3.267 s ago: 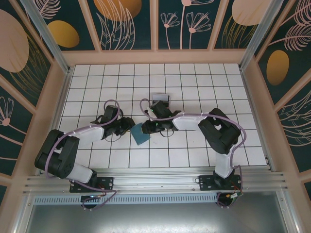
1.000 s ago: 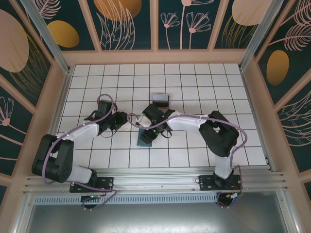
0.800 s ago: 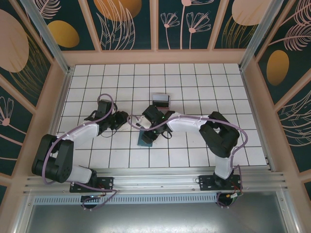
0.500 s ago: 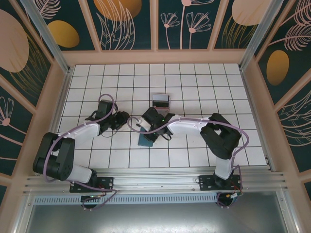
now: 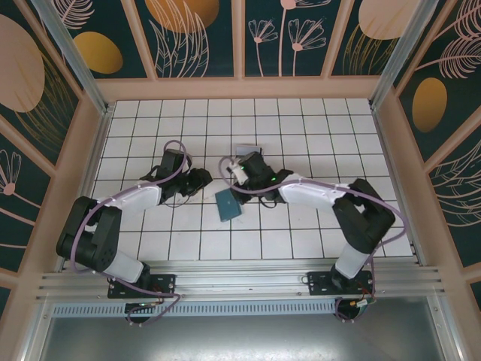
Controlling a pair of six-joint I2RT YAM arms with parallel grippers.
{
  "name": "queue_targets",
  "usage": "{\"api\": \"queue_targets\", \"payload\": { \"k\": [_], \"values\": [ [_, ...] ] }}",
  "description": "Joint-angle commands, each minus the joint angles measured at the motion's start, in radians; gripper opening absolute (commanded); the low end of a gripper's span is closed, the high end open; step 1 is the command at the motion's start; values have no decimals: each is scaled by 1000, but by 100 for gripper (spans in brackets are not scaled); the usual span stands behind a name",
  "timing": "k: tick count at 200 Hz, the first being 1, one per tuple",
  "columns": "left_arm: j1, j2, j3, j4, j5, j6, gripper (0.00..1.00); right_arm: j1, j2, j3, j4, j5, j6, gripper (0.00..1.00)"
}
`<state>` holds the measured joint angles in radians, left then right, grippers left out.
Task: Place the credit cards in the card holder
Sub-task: Pick up the card holder from the center of the table, then open the card holder at the center of the table.
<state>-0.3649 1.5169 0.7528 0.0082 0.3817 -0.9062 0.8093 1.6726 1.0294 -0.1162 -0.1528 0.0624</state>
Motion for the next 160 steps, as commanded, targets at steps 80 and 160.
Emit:
{"api": "queue_targets", "payload": {
  "k": [80,160],
  "values": [
    [-9,18,-7,93,74,13,39,-139,-166,-211,211,-197,268,16],
    [-88,52,49,113,191,47,51,-161,-290,-247,208,-194,366,16]
  ]
}}
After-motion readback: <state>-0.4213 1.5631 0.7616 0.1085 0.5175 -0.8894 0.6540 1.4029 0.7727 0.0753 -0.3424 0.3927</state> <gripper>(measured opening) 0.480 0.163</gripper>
